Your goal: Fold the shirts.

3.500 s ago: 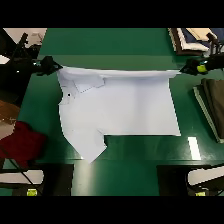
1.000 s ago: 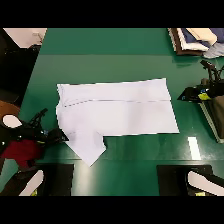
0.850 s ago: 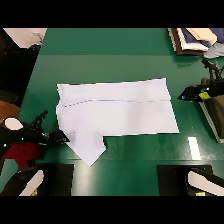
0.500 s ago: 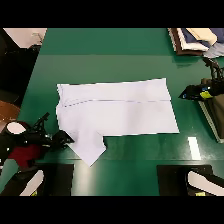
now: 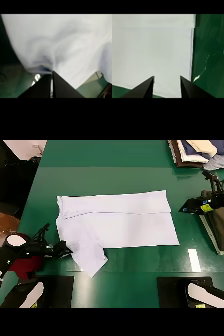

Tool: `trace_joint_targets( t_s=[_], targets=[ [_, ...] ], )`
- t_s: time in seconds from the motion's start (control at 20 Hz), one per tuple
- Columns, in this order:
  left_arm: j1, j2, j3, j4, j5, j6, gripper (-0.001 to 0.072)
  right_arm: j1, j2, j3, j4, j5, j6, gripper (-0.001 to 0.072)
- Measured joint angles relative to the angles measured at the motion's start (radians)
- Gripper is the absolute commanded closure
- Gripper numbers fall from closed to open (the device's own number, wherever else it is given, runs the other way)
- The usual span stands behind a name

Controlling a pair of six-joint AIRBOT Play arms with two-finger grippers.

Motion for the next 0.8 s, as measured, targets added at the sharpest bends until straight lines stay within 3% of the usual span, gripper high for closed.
trace_joint_targets(
  t_s=[0.35,0.55,0.8],
  targets=[
    [0.000,0.000,0.082,-0.090,-0.087,0.122,0.0680,-0.216,0.063,-0.256,0.008,0.069,-0.048,0.0325],
    [0.000,0.000,0.116,-0.101,-0.082,0.146,0.0680,-0.357,0.031,-0.412,0.110,0.034,-0.124,0.0328],
    [0.000,0.000,0.126,-0.106,-0.077,0.155,0.0680,-0.383,-0.048,-0.481,0.167,-0.007,-0.163,0.0356]
  ],
)
